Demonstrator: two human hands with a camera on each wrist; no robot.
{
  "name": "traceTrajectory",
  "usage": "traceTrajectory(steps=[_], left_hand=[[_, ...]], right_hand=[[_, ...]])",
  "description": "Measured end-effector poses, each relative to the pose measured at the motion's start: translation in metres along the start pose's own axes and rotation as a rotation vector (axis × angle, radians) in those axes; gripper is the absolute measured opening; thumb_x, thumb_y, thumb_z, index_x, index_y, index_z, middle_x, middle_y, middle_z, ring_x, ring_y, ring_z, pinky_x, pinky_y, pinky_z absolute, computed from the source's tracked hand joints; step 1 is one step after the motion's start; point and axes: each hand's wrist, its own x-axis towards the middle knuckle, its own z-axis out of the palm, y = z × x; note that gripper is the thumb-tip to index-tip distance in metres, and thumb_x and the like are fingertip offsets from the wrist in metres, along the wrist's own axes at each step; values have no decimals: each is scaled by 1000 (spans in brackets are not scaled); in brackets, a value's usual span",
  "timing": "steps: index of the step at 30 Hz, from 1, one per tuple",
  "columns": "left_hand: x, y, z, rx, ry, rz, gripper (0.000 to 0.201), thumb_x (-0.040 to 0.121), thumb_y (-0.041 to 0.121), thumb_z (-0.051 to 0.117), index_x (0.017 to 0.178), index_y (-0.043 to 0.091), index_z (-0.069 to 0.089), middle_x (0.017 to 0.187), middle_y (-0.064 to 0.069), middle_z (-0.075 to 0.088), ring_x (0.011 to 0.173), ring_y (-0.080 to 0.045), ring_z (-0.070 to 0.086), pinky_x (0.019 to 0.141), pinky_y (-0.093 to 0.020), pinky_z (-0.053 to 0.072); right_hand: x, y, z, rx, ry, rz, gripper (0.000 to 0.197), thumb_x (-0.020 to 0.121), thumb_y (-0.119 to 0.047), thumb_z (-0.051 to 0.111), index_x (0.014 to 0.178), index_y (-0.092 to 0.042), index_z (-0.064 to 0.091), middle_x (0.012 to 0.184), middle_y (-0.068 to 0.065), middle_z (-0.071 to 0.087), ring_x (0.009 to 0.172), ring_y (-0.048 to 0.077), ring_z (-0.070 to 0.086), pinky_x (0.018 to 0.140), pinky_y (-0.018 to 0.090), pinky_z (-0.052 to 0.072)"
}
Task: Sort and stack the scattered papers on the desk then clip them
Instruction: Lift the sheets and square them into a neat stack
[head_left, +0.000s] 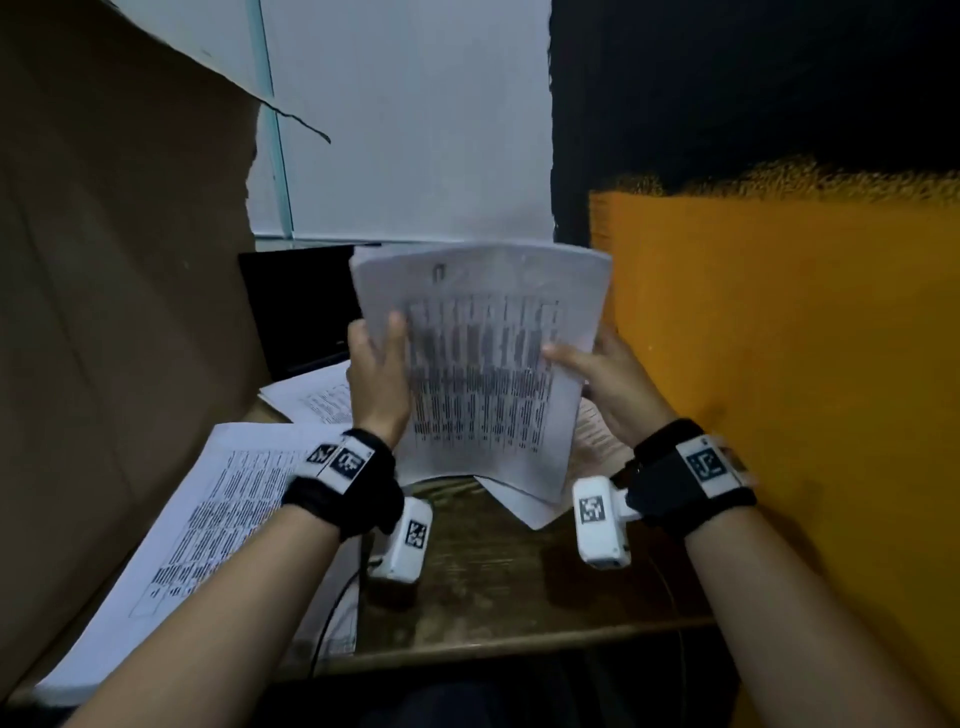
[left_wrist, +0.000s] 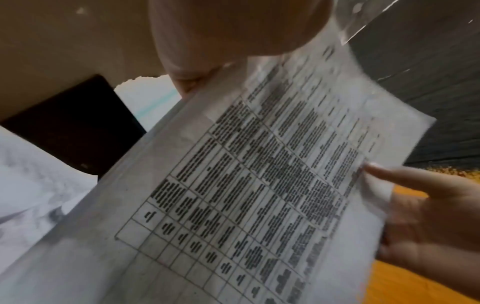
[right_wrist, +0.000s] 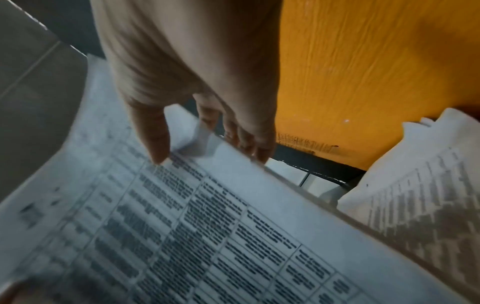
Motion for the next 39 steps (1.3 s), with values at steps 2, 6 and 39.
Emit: traceTrajectory(steps=[2, 6, 39], left_hand=[[0, -4, -1, -10, -4, -4, 29, 97, 29, 49, 120, 11, 48, 100, 7, 59, 92, -10, 55, 76, -16, 41], [14, 15, 14, 27, -64, 52, 25, 86, 22, 63, 105, 18, 48, 88, 9, 60, 79, -5, 59, 73, -14, 46], [31, 2, 14, -38, -380, -131, 3, 89, 9, 60, 87, 7, 60, 84, -14, 62, 77, -23, 59, 72, -36, 48]], right_hand=[[-1, 0, -1, 16, 8, -45, 48, 86, -23, 71, 131, -17, 55, 125, 4, 66, 116, 22, 63, 103, 51, 46], [14, -25, 16, -50, 88, -175, 36, 84, -24, 73, 118, -25, 60, 118, 2, 69, 112, 19, 64, 101, 46, 49], [27, -63, 30, -1395, 329, -621, 73, 91, -35, 55, 153, -20, 19, 155, 5, 30, 144, 23, 25, 118, 51, 9]])
